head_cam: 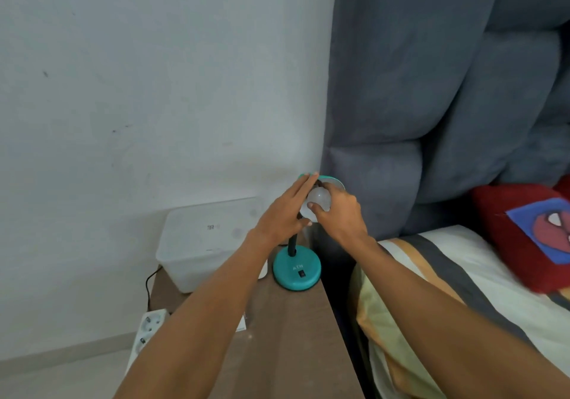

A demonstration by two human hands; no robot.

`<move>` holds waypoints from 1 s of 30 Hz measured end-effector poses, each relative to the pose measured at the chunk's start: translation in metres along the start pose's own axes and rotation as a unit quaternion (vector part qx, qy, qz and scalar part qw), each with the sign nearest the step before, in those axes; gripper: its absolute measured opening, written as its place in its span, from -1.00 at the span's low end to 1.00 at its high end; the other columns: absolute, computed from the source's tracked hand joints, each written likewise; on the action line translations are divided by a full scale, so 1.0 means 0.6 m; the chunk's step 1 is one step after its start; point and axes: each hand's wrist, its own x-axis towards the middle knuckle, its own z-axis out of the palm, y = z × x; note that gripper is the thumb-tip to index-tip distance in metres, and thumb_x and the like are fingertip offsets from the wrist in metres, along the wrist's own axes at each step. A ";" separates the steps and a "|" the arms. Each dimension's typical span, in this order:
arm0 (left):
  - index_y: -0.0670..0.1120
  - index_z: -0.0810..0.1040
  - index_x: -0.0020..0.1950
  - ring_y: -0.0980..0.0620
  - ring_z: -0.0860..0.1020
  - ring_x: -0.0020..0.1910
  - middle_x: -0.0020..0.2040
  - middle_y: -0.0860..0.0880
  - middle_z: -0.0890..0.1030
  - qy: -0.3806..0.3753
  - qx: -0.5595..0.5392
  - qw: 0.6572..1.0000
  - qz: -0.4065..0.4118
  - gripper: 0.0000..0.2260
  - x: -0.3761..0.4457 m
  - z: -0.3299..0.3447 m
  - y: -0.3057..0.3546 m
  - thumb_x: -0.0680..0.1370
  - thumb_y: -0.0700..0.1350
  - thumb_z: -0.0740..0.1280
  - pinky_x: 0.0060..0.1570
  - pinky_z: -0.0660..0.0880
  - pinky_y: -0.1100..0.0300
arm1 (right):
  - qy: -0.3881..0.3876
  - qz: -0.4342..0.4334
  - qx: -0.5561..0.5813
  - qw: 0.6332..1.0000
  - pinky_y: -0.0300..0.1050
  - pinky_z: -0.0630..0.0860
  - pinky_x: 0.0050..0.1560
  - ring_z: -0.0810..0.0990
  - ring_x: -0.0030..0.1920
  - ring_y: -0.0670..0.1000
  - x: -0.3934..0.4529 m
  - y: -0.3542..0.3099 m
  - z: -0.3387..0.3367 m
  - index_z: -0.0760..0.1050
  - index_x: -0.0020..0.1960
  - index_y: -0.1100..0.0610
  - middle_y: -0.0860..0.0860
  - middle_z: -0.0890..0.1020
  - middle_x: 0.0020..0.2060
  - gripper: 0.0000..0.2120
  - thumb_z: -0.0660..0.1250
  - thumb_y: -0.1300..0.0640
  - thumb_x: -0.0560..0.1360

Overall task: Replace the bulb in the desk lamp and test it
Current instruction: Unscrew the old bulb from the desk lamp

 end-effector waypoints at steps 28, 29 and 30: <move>0.04 0.08 0.67 -0.18 0.46 0.46 0.63 -0.05 0.25 -0.005 -0.011 1.000 0.019 -0.07 0.001 -0.012 -0.012 0.46 -0.16 0.58 0.41 0.47 -0.03 | 0.011 -0.109 -0.115 0.987 0.20 0.57 0.18 0.31 0.45 0.22 -0.003 0.028 0.053 0.21 0.53 0.10 0.15 0.29 0.48 -0.26 0.47 0.24 0.44; 0.05 0.08 0.67 -0.19 0.47 0.44 0.63 -0.04 0.25 -0.006 -0.012 1.000 0.018 -0.07 0.001 -0.012 -0.013 0.46 -0.16 0.57 0.40 0.48 -0.05 | 0.029 -0.073 -0.090 0.993 0.18 0.55 0.21 0.37 0.42 0.22 -0.003 0.027 0.055 0.20 0.52 0.10 0.15 0.31 0.47 -0.30 0.45 0.17 0.47; 0.06 0.07 0.67 -0.20 0.48 0.44 0.64 -0.04 0.24 -0.007 -0.013 1.000 0.017 -0.07 0.000 -0.010 -0.012 0.47 -0.17 0.57 0.39 0.49 -0.06 | 0.042 -0.043 -0.082 0.995 0.18 0.54 0.22 0.44 0.36 0.23 -0.002 0.026 0.056 0.22 0.51 0.13 0.16 0.35 0.45 -0.34 0.43 0.12 0.50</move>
